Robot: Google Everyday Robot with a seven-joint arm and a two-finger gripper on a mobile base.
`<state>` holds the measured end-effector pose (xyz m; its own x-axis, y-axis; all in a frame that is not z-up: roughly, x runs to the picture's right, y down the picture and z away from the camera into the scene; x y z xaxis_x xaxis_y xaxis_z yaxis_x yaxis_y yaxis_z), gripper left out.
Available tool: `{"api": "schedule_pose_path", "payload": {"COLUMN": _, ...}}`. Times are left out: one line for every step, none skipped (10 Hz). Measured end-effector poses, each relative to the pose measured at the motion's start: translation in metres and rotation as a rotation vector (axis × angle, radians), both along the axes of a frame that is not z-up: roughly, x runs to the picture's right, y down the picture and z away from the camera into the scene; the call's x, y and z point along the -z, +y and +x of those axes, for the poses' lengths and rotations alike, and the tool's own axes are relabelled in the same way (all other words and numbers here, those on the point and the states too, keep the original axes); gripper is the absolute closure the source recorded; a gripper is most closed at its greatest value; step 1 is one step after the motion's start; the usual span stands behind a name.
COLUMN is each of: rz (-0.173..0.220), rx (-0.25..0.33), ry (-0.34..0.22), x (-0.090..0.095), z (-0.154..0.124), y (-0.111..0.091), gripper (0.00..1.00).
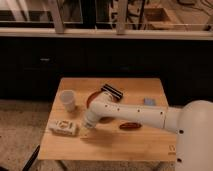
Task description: Place the bottle in the ceramic bowl
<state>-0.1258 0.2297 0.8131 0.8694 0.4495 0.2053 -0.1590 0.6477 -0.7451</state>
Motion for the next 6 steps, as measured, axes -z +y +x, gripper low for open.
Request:
{"api": "schedule_pose_path", "payload": {"rz": 0.001, "rx": -0.004, "ry": 0.007, "x": 0.001, "z": 0.009, "y": -0.002, "gripper": 0.43}}
{"api": "schedule_pose_path", "payload": {"rz": 0.004, "rx": -0.008, "ry": 0.017, "x": 0.000, "z": 0.019, "y": -0.006, "gripper": 0.56}}
{"api": "schedule_pose_path", "payload": {"rz": 0.003, "rx": -0.007, "ry": 0.018, "x": 0.000, "z": 0.020, "y": -0.006, "gripper": 0.62}}
{"api": "schedule_pose_path", "payload": {"rz": 0.000, "rx": -0.003, "ry": 0.013, "x": -0.001, "z": 0.017, "y": -0.003, "gripper": 0.67}}
{"api": "schedule_pose_path", "payload": {"rz": -0.008, "rx": 0.001, "ry": 0.006, "x": -0.001, "z": 0.006, "y": 0.001, "gripper": 0.66}}
{"api": "schedule_pose_path", "payload": {"rz": -0.013, "rx": 0.004, "ry": 0.002, "x": -0.002, "z": -0.006, "y": 0.003, "gripper": 0.58}}
